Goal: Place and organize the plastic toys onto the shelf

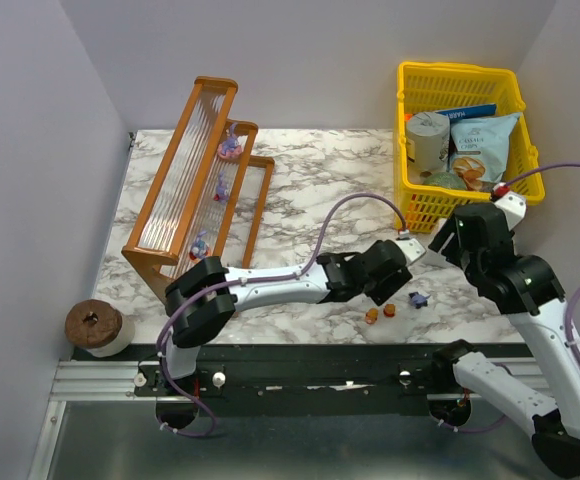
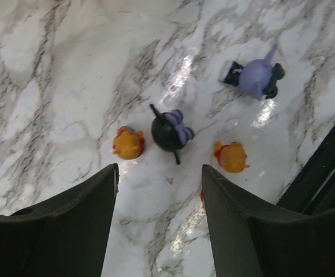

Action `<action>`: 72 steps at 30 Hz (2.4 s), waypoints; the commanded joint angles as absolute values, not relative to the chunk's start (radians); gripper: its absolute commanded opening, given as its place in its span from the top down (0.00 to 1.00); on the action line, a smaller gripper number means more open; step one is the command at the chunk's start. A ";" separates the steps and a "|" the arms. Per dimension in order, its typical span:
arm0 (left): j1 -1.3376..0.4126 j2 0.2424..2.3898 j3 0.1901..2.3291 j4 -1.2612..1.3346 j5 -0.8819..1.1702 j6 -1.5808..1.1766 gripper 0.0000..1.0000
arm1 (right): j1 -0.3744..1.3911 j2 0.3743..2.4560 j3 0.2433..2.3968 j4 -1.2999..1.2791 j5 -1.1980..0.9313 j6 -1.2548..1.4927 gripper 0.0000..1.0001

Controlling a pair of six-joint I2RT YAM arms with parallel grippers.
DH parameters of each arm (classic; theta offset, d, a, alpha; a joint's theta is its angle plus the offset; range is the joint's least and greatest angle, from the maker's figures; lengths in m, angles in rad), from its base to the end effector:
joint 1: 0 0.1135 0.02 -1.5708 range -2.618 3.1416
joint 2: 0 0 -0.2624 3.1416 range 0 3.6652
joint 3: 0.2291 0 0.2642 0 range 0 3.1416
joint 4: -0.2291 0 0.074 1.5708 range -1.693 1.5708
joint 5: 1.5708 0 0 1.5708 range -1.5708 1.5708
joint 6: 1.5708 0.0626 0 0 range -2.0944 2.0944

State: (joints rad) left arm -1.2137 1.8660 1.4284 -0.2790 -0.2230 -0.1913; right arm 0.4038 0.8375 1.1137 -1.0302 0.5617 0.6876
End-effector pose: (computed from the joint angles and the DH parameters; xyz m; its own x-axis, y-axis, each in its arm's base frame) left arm 0.1726 -0.4230 0.2212 -0.3880 0.5096 -0.7679 0.7962 0.6051 -0.0008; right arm 0.1677 0.0354 0.3494 -0.4709 0.3829 -0.7947 0.4185 0.8900 0.1809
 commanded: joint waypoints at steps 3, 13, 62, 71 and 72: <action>-1.246 1.959 1.505 -0.227 -0.124 -0.178 0.34 | 0.397 0.802 1.178 -1.127 0.657 0.700 0.24; -1.256 2.060 1.621 -0.333 -0.313 -0.232 0.34 | 0.397 0.752 1.149 -1.167 0.630 0.727 0.24; -1.198 1.867 1.580 -0.430 -0.410 -0.152 0.86 | 0.397 0.761 1.131 -1.126 0.621 0.746 0.24; -1.100 1.695 1.415 -0.433 -0.368 -0.049 0.87 | 0.396 0.785 1.095 -1.051 0.591 0.732 0.24; -1.065 1.683 1.395 -0.434 -0.362 -0.038 0.88 | 0.397 0.788 1.092 -1.046 0.588 0.732 0.24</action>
State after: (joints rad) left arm -1.1309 1.7306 1.4738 -0.4278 -0.3748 -0.1158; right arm 0.4038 0.7792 1.1114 -1.1046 0.6018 0.7395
